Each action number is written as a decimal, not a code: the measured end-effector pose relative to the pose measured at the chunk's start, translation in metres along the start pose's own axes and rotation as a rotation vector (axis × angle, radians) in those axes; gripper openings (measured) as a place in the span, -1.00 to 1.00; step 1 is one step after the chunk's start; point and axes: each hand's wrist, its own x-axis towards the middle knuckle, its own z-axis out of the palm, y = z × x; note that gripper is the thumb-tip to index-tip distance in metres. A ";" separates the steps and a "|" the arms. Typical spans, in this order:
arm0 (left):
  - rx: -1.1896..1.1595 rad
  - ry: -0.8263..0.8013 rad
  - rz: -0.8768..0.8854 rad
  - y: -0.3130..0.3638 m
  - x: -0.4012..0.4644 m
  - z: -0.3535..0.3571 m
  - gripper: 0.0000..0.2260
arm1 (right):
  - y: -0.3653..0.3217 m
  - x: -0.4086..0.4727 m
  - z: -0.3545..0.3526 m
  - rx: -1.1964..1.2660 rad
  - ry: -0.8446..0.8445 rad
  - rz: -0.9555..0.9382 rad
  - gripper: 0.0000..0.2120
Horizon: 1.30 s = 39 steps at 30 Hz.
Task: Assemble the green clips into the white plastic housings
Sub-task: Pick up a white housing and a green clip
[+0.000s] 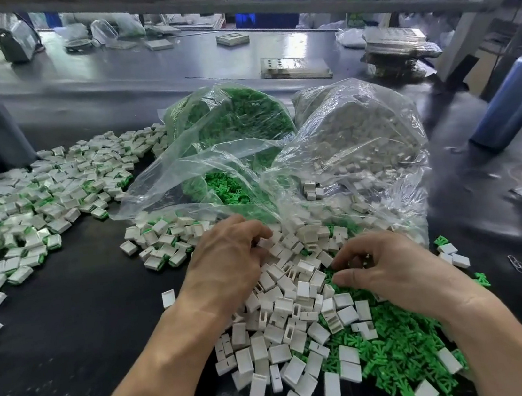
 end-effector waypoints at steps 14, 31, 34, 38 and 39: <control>-0.029 0.008 0.002 -0.005 0.002 0.006 -0.84 | -0.005 -0.001 0.002 -0.019 0.006 0.024 -0.86; -0.386 0.124 0.098 0.003 -0.002 -0.002 -0.80 | -0.004 0.005 0.011 0.247 0.228 -0.106 -0.91; -0.446 0.132 0.113 0.006 -0.004 -0.003 -0.76 | -0.006 0.007 0.013 0.345 0.284 -0.137 -0.92; -0.530 0.138 0.122 0.011 -0.005 -0.004 -0.74 | -0.012 0.006 0.017 0.513 0.282 -0.156 -0.83; -0.553 0.136 0.123 0.012 -0.005 -0.003 -0.75 | -0.014 0.006 0.018 0.541 0.282 -0.163 -0.81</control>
